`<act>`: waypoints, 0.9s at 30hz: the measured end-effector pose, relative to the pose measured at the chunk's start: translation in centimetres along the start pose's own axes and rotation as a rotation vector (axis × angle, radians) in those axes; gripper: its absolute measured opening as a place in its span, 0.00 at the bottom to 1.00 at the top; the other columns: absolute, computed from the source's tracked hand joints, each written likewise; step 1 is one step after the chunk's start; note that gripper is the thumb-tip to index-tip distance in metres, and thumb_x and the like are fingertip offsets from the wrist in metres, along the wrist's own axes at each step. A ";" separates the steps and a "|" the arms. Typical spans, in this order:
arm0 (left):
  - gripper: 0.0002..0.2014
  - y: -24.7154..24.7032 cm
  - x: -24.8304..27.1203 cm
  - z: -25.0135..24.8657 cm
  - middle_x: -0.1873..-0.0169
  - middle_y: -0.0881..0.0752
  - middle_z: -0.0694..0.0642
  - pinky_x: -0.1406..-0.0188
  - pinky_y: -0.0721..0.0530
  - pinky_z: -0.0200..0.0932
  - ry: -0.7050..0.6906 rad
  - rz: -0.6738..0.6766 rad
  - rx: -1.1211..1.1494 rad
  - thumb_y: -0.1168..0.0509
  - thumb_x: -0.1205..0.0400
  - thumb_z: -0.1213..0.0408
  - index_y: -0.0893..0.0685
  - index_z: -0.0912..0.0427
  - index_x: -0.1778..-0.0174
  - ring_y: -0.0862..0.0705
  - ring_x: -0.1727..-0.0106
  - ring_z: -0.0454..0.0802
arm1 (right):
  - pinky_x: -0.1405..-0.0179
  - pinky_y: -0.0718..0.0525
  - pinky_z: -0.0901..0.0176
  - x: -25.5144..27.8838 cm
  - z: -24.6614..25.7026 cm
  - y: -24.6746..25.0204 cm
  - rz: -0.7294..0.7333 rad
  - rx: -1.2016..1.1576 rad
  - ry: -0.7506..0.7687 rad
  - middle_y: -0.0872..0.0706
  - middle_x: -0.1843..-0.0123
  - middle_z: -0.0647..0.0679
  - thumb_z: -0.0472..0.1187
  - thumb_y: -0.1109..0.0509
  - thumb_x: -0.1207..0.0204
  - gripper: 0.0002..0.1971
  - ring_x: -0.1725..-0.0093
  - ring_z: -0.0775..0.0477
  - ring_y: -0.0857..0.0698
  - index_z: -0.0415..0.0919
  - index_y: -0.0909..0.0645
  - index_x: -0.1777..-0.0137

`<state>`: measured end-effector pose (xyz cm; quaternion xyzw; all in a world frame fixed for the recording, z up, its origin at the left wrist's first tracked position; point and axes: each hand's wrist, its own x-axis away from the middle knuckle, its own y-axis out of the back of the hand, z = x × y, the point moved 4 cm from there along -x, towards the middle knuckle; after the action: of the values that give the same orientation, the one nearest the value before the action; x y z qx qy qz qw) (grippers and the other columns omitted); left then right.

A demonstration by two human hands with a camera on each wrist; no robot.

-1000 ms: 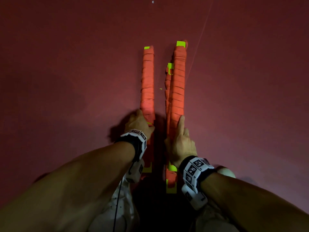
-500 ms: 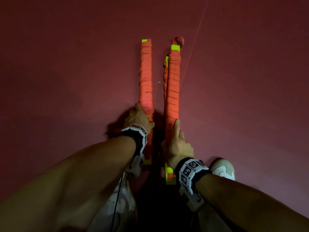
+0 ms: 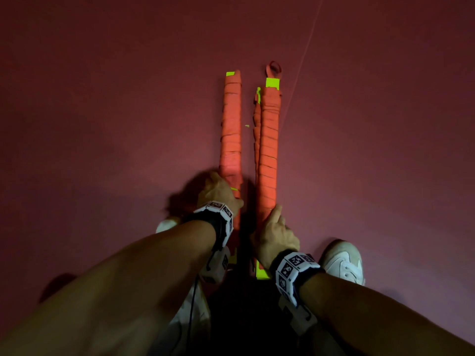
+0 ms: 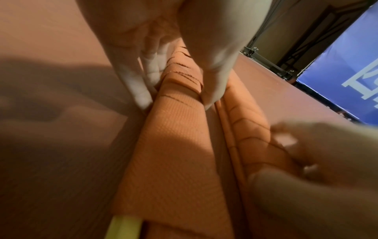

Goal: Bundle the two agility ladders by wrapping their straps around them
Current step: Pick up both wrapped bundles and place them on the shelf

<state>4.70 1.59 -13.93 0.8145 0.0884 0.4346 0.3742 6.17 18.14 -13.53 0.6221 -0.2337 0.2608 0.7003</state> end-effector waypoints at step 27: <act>0.60 1.6 -0.2 -3.7 0.28 0.21 0.66 0.43 0.19 0.54 -0.233 -0.028 -0.034 0.29 0.21 0.47 0.75 0.50 0.14 0.17 0.35 0.69 | 0.49 0.16 0.41 -4.5 1.7 6.2 -0.030 -0.088 0.122 0.17 0.42 0.41 0.54 0.32 0.24 0.55 0.44 0.31 0.14 0.65 0.79 0.19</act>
<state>1.44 2.29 -11.70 0.8518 0.0481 0.3331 0.4015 -1.29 16.66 -11.57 0.5769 -0.1923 0.2773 0.7438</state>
